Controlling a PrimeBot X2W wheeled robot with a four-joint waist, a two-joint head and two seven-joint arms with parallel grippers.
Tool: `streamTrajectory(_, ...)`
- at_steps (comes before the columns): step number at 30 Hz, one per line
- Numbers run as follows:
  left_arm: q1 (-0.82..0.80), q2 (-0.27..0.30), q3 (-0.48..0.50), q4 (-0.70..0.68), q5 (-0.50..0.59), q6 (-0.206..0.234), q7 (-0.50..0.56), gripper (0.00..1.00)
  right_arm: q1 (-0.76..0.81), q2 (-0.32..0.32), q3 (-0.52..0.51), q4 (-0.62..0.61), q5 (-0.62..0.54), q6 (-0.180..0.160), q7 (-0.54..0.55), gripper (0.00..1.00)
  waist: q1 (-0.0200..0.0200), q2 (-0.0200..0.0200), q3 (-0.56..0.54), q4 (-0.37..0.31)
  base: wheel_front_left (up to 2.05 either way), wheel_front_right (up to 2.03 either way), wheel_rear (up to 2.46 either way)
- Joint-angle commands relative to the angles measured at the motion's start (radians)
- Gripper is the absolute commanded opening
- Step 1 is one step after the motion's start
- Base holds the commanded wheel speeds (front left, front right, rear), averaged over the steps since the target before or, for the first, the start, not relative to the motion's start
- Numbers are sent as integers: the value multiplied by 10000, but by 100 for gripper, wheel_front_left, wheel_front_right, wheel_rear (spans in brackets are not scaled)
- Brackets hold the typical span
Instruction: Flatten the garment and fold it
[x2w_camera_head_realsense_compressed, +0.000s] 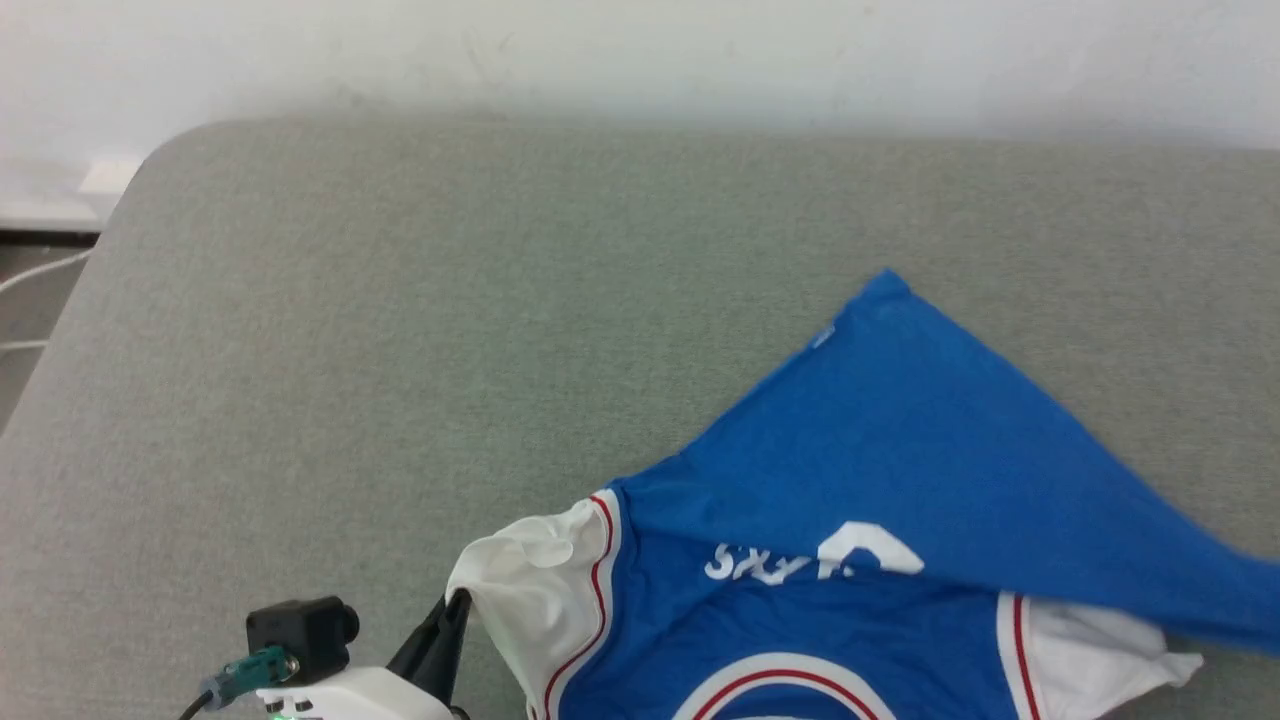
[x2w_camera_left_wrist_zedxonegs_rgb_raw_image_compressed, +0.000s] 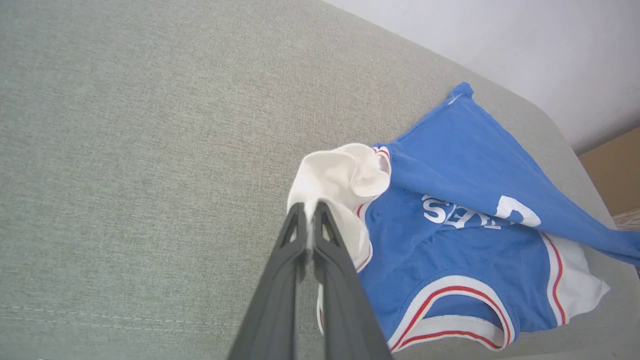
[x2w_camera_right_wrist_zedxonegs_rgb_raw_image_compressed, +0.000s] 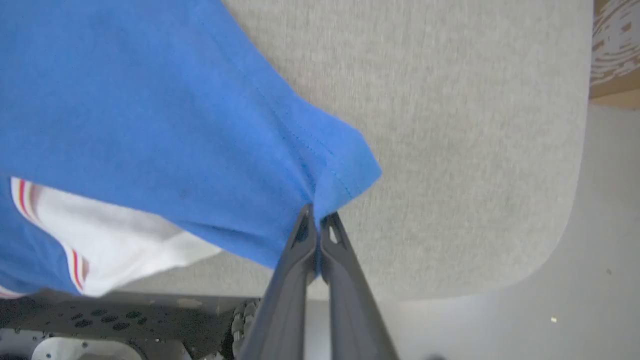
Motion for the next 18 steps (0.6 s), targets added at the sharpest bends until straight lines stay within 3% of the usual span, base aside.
streamTrajectory(1,52,-33,64,38,23,65,-92,0,349,183,-169,-278,-135,-19,145,0,1,-1,-370,-368,0,0,0)
streamTrajectory(7,-10,-75,168,221,-10,13,-294,0,1933,1339,-883,-1383,-488,-19,717,0,1,-1,-266,-318,0,0,0)
streamTrajectory(12,-193,-133,110,334,22,-76,-356,0,2177,1690,-1046,-1409,-720,-19,725,0,1,-1,-187,-167,0,0,0)
streamTrajectory(13,-235,-145,95,340,34,-88,-363,0,2118,1699,-1063,-1431,-762,-19,703,100,1,-1,-167,-128,0,0,0)
streamTrajectory(18,-419,-188,8,266,133,-133,-414,0,1425,1345,-824,-1841,-730,-19,644,100,1,-1,-16,122,0,0,0)
